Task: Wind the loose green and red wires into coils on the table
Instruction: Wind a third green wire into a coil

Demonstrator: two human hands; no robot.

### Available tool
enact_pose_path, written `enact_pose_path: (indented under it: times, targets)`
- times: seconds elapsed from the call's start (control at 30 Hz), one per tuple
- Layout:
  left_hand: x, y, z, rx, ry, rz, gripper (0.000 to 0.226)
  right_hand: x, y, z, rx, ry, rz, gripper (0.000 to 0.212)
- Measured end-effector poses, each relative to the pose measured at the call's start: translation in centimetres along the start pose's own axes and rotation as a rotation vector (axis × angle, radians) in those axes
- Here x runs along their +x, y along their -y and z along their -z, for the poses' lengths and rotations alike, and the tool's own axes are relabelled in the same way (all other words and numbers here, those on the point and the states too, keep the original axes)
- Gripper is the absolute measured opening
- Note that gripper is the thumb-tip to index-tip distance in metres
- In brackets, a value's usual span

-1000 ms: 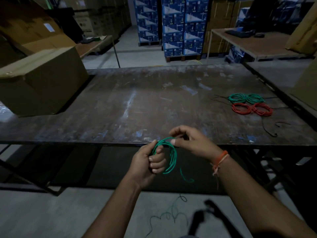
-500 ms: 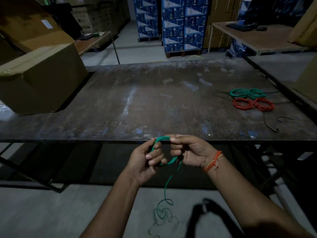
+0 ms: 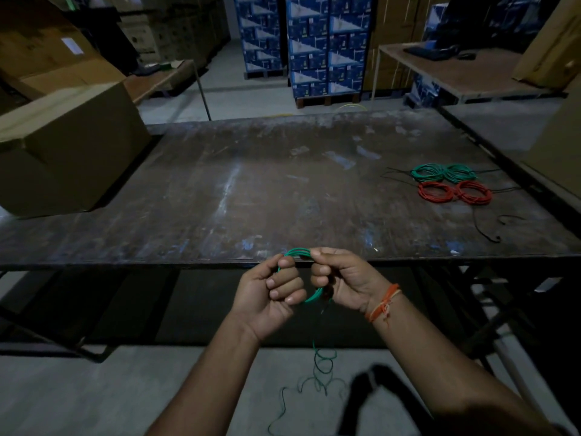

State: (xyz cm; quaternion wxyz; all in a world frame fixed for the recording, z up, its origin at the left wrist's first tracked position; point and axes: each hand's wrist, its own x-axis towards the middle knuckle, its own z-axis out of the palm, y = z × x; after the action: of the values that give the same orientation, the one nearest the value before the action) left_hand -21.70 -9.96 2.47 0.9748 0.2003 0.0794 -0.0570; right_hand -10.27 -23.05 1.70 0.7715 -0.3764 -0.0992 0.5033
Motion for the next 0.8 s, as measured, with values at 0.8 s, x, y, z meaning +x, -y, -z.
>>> enact_pose_path:
  times: [0.8]
  targets:
    - [2.9,-3.7,2.4,0.263,-0.443,-0.623,0.031,-3.9,-0.2,3.1,-1.395,-0.022,0.566,0.008]
